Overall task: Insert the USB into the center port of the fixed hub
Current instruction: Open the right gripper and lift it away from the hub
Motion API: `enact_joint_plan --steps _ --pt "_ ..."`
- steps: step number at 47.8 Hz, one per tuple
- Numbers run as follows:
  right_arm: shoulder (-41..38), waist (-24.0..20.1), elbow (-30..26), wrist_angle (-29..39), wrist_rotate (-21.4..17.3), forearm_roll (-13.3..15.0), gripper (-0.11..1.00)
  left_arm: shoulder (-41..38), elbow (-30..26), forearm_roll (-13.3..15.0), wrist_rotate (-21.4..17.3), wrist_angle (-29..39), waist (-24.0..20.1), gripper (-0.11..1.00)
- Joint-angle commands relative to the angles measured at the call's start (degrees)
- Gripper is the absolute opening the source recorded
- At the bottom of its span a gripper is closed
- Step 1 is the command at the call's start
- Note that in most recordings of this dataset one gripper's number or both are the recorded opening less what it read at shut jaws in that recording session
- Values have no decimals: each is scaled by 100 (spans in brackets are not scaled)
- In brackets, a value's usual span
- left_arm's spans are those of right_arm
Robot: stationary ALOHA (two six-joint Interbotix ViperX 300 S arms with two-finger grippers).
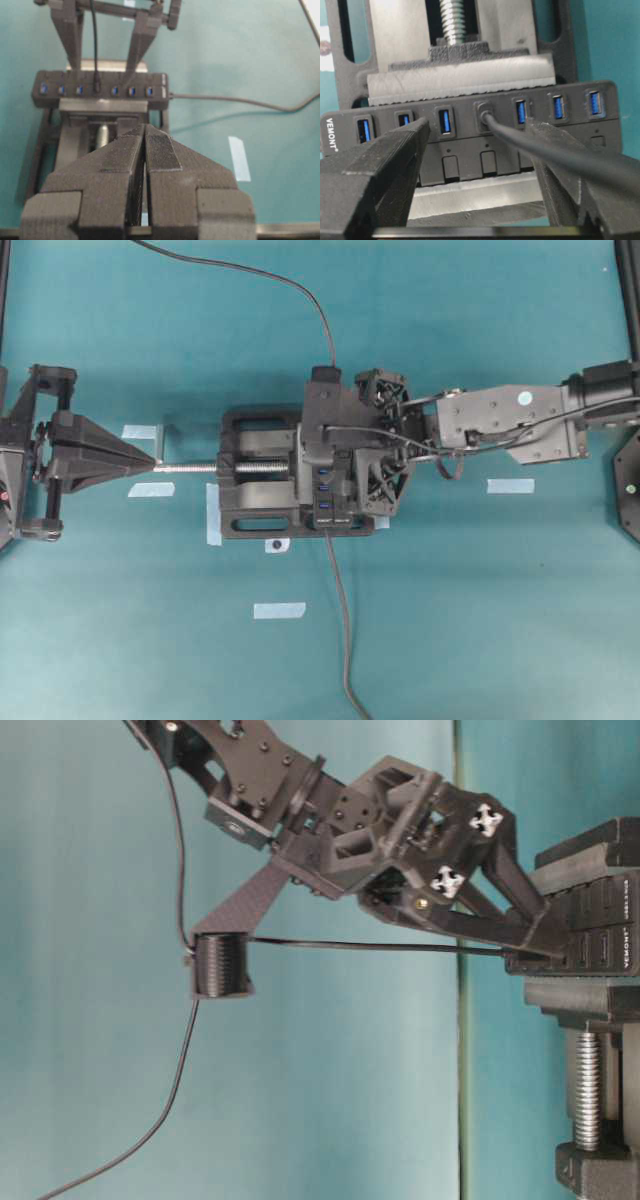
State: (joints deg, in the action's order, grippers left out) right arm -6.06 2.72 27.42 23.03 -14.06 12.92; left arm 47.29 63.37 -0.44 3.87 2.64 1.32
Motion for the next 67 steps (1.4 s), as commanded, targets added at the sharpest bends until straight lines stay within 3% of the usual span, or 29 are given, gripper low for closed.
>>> enact_joint_plan --steps 1,67 --pt "299 79 -114 -53 -44 18 81 -9 -97 0 18 -35 9 0" --pt "1890 -62 1072 -483 -53 -9 81 -9 -79 0 26 -35 9 0"
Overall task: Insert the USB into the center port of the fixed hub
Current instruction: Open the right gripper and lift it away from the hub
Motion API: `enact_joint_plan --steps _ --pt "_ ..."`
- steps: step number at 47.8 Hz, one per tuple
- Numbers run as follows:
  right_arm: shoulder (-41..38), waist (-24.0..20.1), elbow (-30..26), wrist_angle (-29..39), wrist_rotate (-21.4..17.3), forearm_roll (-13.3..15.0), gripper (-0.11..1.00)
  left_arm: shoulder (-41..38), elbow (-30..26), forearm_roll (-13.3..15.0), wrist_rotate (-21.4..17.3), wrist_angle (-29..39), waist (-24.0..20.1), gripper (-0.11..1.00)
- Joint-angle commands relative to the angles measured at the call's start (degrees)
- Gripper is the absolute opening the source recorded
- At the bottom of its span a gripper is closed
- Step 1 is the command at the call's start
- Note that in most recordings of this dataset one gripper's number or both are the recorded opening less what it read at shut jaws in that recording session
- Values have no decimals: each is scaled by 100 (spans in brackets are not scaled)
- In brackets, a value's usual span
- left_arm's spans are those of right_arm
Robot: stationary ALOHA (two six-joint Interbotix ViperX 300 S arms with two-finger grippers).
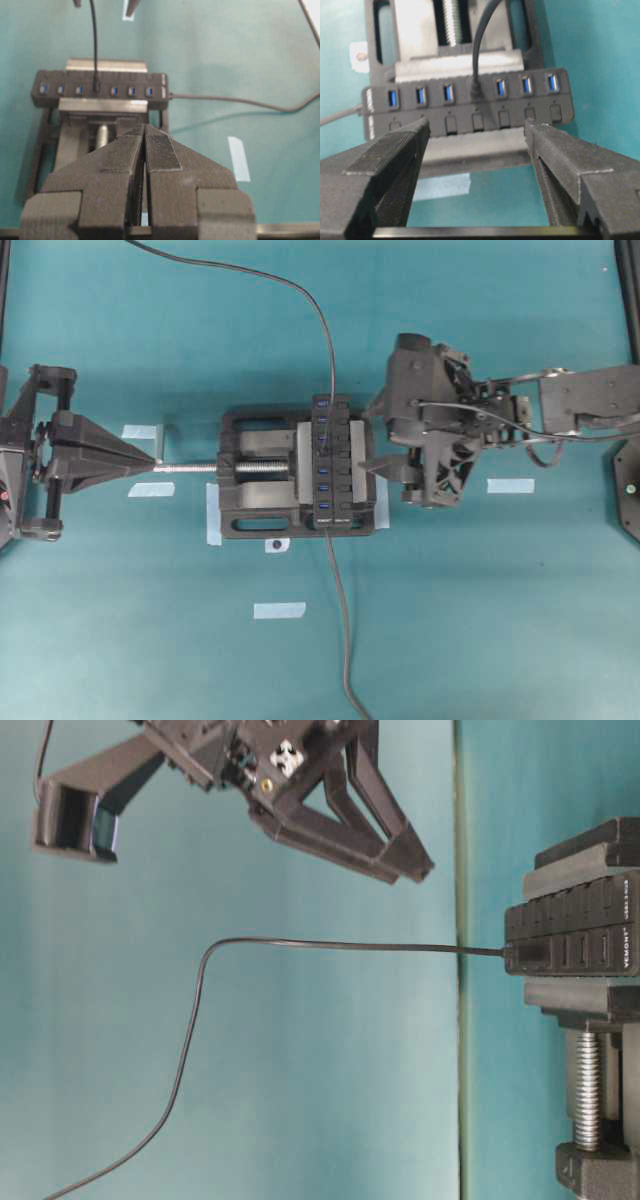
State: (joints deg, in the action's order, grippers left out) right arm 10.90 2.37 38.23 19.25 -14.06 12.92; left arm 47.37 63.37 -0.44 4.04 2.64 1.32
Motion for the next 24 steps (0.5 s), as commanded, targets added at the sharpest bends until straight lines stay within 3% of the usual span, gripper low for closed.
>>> enact_joint_plan --steps 1,24 --pt "211 -18 26 -123 -53 -9 81 -18 -88 -9 9 -26 9 0" --pt "598 -26 536 -782 -79 -18 81 -18 -70 -9 9 -35 9 0"
